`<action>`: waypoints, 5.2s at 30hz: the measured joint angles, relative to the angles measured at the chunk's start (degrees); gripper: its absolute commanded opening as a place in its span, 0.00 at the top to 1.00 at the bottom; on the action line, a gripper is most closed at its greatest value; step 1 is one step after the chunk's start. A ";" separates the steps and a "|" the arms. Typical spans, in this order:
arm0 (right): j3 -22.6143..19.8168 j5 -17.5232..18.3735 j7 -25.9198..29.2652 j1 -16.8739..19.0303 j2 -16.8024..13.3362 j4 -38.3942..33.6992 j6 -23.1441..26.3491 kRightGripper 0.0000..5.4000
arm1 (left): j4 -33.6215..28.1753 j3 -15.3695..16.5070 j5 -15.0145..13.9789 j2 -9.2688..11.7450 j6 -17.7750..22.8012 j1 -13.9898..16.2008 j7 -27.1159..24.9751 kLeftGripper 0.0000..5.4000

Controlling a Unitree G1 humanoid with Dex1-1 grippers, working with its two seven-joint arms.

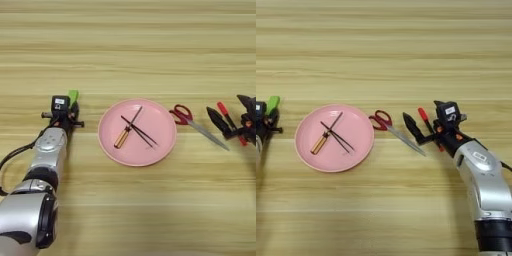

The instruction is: Move the objects on the table

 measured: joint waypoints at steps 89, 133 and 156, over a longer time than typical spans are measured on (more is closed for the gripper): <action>-0.64 -1.96 -6.14 -3.44 0.57 7.16 -5.19 0.00 | -68.65 -20.86 -2.29 -0.85 32.34 29.49 -21.26 0.28; -2.68 -3.50 -11.10 -7.09 0.50 15.41 -8.95 0.00 | -40.92 1.54 -0.66 -3.68 13.76 17.21 5.58 0.01; -2.63 -3.86 -11.06 -7.09 0.49 15.36 -8.86 0.00 | -57.11 -6.12 -1.86 -2.30 17.59 22.51 -8.02 0.01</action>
